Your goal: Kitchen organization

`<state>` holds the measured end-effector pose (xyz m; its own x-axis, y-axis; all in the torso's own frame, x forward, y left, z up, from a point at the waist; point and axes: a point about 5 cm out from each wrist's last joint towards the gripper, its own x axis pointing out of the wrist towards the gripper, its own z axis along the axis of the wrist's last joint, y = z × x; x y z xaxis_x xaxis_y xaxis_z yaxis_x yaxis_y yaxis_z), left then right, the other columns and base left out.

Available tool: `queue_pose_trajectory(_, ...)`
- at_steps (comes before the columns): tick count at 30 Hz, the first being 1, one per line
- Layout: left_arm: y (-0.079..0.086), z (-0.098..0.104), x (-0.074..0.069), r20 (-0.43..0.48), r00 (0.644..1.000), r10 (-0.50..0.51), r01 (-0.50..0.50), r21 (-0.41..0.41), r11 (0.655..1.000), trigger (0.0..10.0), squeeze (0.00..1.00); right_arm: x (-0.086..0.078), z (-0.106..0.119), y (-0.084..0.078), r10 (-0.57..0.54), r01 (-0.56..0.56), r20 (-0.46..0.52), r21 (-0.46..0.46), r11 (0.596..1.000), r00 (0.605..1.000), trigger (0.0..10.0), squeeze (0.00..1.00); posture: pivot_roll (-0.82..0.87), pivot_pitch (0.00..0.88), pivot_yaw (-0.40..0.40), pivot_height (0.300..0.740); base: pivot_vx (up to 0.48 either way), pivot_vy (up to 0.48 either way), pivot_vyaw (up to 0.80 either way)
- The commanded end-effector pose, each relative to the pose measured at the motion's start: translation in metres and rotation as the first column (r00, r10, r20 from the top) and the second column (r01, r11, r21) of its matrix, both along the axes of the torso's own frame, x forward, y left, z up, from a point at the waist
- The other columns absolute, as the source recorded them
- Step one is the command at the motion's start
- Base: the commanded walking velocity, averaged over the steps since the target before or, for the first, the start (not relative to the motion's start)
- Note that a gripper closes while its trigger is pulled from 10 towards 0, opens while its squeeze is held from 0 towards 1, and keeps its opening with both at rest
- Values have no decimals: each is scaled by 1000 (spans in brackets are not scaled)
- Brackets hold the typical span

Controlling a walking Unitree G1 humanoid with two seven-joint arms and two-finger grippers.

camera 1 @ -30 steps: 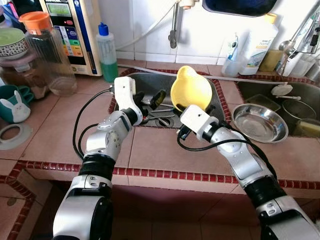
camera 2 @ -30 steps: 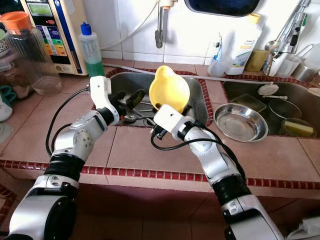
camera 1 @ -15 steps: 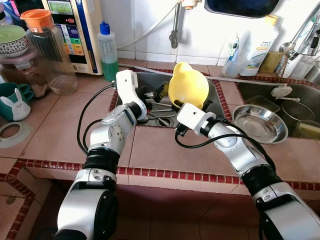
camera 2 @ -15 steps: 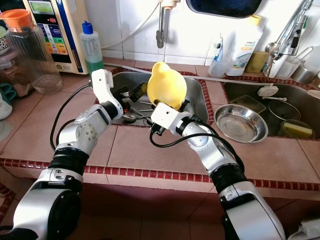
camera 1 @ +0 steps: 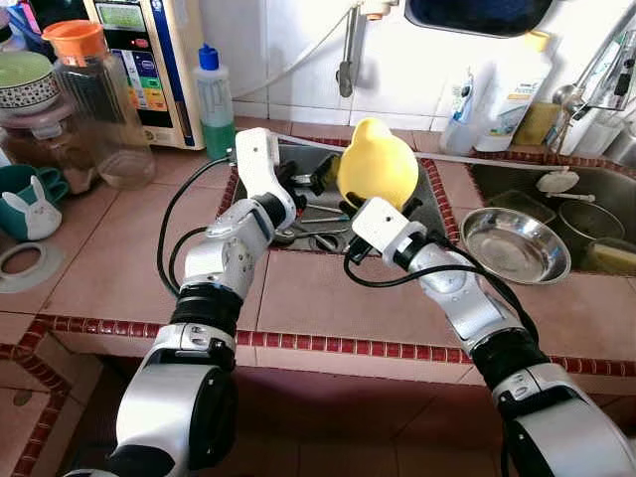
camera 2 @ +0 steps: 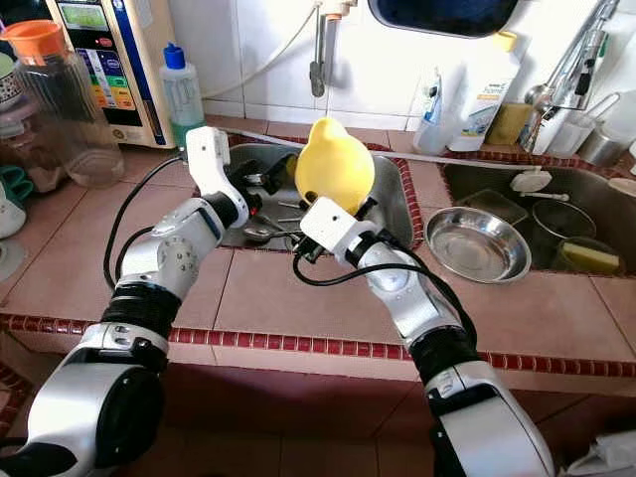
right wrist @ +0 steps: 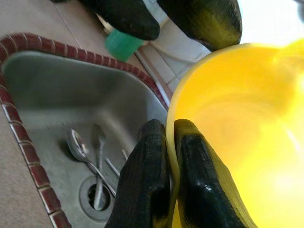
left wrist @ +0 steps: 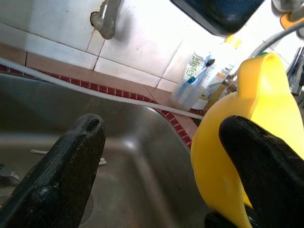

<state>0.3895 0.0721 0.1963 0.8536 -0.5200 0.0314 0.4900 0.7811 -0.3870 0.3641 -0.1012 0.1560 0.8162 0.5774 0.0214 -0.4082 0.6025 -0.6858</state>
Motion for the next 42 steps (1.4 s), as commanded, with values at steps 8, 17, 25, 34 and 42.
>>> queue_pose_trajectory(8,-18,3,-4,24,996,-90,88,76,993,10000,0,16,11,-14,-131,136,50,-104,985,990,0,0,107,0,6,740,0,0,0)
queue_pose_trajectory(17,-21,1,-4,24,996,-87,85,87,993,10000,0,16,15,-9,-115,119,58,-58,991,992,0,0,105,0,11,740,0,0,0)
queue_pose_trajectory(25,-28,-5,-7,11,994,-109,108,95,990,10000,0,-2,13,25,91,-92,28,13,996,995,0,0,104,0,18,740,0,0,0)
queue_pose_trajectory(34,-19,-10,-5,11,997,-71,69,130,989,10000,0,-15,5,18,124,-123,10,-17,992,992,0,0,105,0,15,740,0,0,0)
queue_pose_trajectory(42,-10,-9,-1,24,999,-25,22,127,992,10000,0,-26,-8,-2,72,-73,-34,-40,997,997,0,0,100,0,7,740,0,0,0)
